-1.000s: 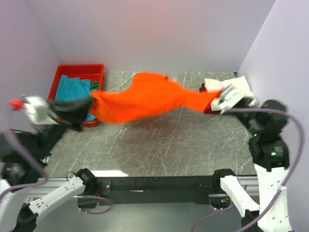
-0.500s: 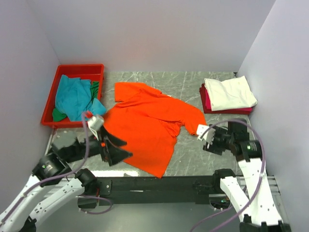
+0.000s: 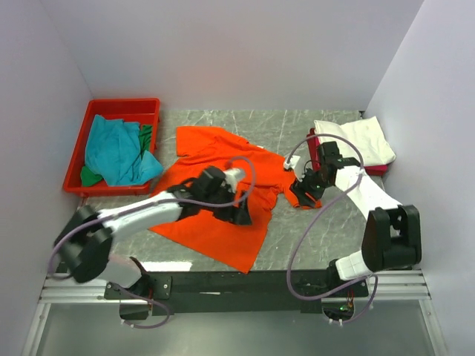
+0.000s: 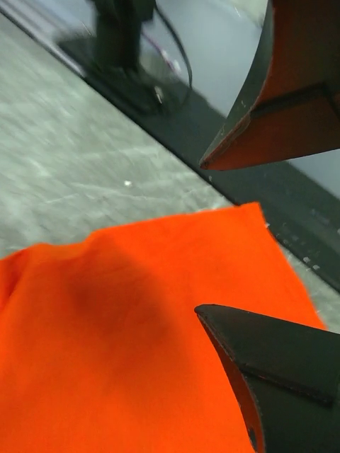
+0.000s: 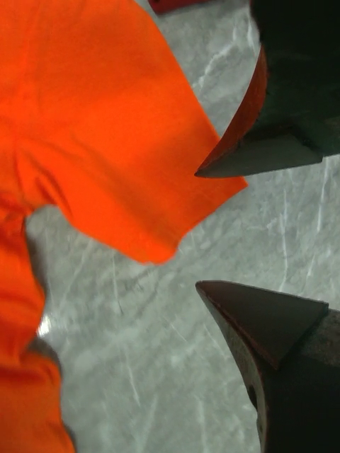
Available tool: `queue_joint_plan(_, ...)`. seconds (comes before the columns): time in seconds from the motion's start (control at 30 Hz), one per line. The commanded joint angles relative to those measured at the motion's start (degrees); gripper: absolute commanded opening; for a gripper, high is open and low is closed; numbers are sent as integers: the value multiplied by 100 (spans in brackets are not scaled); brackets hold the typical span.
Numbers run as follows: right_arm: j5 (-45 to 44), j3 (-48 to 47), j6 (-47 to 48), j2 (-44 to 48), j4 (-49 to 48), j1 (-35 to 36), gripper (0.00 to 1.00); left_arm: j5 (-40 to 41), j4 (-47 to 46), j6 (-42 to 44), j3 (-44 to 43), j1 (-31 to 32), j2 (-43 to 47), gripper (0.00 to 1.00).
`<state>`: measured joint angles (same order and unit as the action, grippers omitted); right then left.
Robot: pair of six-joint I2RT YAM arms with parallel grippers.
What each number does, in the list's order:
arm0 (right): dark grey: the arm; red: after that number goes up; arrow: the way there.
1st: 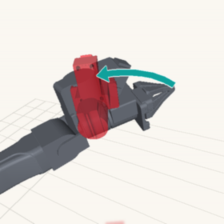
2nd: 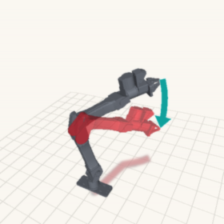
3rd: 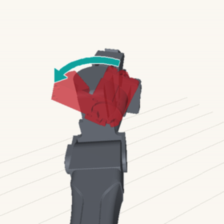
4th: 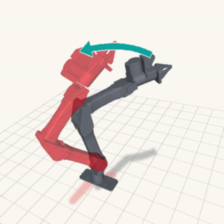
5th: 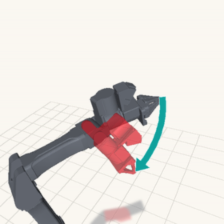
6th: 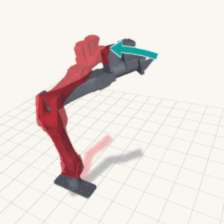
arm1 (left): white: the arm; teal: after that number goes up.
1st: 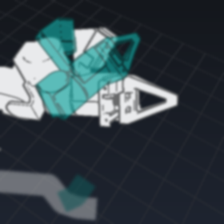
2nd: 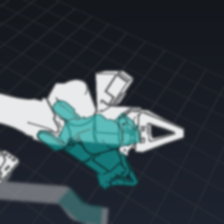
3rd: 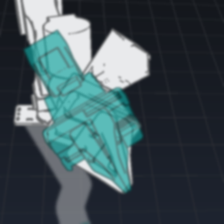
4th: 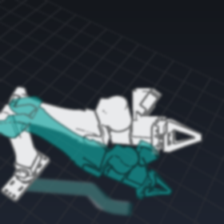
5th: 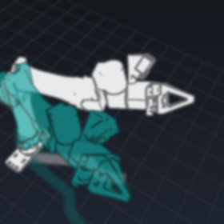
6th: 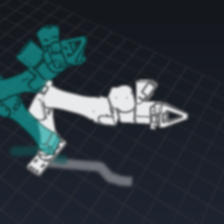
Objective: Fold and stack the t-shirts
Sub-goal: Flatten the tshirt out
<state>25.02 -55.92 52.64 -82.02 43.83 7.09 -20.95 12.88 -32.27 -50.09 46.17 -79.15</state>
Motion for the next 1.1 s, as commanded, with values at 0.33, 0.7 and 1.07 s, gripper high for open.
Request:
queue_joint_plan(0.33, -1314, -649, -1906, -1194, -1193, -401, 62, 2480, 275, 810, -1705, 1693, -2515, 81)
queue_joint_plan(0.7, -1421, -780, -2004, -1879, -1123, -604, 56, 2825, 786, 819, -1909, 1878, -3045, 42)
queue_joint_plan(1.07, -1113, -517, -951, -1075, 307, -621, 0, 1825, 1137, 477, -513, 1913, -1544, 6)
